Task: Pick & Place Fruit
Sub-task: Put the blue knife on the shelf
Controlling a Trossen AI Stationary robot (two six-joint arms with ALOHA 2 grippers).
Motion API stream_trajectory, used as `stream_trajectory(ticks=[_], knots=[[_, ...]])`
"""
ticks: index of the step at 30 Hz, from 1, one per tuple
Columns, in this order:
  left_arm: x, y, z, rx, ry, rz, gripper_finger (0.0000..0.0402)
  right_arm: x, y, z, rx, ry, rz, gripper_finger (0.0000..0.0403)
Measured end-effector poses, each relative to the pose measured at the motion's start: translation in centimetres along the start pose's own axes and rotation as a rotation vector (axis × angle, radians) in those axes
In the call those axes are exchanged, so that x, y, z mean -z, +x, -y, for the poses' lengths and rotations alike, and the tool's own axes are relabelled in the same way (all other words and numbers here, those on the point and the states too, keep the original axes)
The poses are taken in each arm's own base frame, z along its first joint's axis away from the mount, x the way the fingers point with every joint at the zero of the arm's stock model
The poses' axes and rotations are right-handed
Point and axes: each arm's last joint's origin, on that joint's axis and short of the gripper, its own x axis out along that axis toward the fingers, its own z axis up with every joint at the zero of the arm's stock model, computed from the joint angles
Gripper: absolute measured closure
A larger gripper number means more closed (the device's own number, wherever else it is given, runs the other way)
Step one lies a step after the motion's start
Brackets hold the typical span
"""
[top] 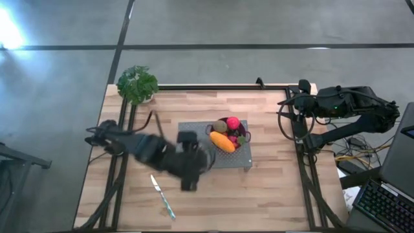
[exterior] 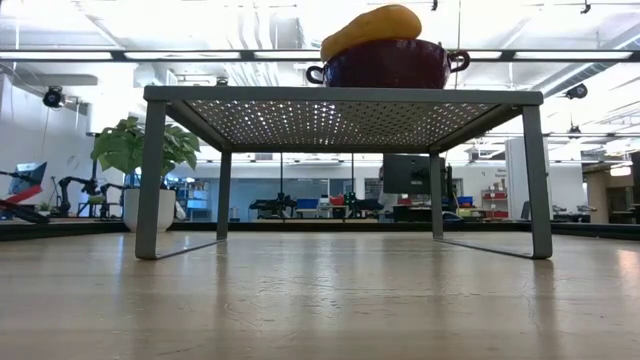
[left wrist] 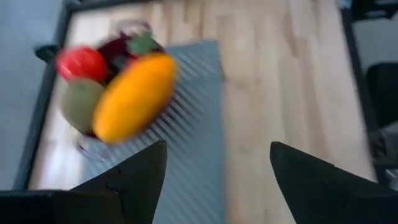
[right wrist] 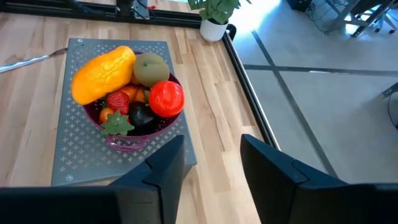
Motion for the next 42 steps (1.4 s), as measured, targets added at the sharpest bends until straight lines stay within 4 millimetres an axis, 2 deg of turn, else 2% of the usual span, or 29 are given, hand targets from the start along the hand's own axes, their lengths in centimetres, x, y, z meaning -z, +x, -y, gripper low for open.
stream_trajectory(ticks=[4,11,16,19,23,27,31,34,42], knots=[[2.0,-1.3,3.1,0.021,-0.073,-0.071,0.0112,0.0,0.0,0.0,0.001,0.0,0.0,0.0244],[5.6,-1.7,7.9,0.032,-0.171,-0.163,0.0113,0.1,-0.1,0.1,0.028,0.016,0.01,0.0257],[8.1,-1.3,10.2,0.009,-0.163,-0.224,0.0113,1.8,-0.2,0.0,-0.023,0.03,0.018,0.0286],[9.2,-1.1,11.1,-0.004,-0.154,-0.248,0.0113,3.7,-0.2,-0.1,-0.075,0.053,0.074,0.0308],[10.0,-0.8,11.6,-0.025,-0.146,-0.252,0.0113,5.3,0.5,-0.6,-0.179,0.065,0.242,0.0347],[10.5,-0.8,12.0,-0.049,-0.157,-0.24,0.0113,7.0,2.5,-1.4,-0.202,0.038,0.307,0.0388],[11.3,-0.7,12.6,-0.059,-0.158,-0.248,0.0113,8.9,5.4,-2.6,-0.265,0.022,0.288,0.0394],[11.9,-0.7,12.9,-0.071,-0.158,-0.248,0.0113,10.1,6.7,-3.3,-0.347,0.024,0.341,0.0394],[12.9,-0.9,13.6,-0.085,-0.189,-0.251,0.0113,14.6,7.3,-3.2,-0.286,0.116,0.434,0.0394]])
